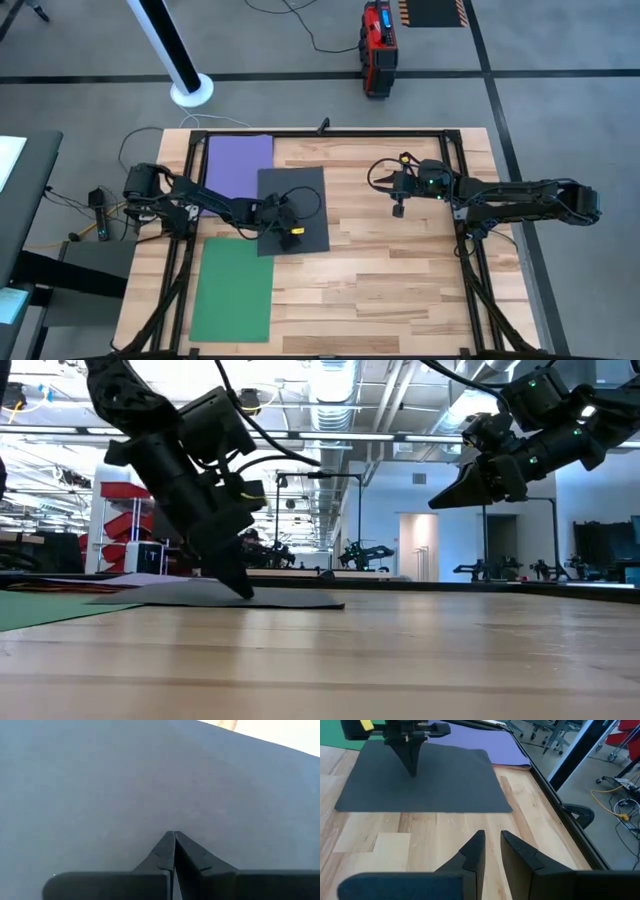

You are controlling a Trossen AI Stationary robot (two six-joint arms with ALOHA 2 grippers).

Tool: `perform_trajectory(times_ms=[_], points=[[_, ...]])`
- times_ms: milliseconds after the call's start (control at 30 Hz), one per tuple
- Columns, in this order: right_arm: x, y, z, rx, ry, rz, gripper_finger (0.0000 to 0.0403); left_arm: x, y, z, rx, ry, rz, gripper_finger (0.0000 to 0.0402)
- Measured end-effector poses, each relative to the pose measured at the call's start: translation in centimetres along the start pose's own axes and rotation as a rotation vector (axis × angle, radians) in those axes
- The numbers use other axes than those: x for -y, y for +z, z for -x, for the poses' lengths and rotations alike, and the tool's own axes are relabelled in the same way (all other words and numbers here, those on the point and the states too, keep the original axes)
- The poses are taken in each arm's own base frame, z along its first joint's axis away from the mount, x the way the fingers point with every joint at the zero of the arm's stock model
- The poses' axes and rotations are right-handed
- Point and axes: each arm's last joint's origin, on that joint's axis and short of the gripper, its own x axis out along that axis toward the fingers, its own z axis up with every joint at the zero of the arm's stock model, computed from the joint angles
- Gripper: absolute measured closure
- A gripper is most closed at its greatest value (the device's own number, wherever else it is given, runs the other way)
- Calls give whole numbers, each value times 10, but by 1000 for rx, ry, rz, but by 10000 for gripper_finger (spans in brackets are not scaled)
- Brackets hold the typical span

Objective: Organize paper
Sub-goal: Move the black paper to the top center of the table

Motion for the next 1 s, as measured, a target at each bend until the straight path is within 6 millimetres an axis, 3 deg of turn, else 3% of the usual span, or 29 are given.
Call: perform_trajectory(times_ms=[200, 633, 1000], points=[[0, 0, 0, 0, 0, 0, 344, -5, 13, -2, 10, 12, -73, 401], [0, 0, 0, -2, 1, -2, 344, -45, 35, -12, 78, 47, -63, 401], [0, 0, 0, -3, 1, 1, 344, -45, 40, -13, 124, -20, -56, 401]])
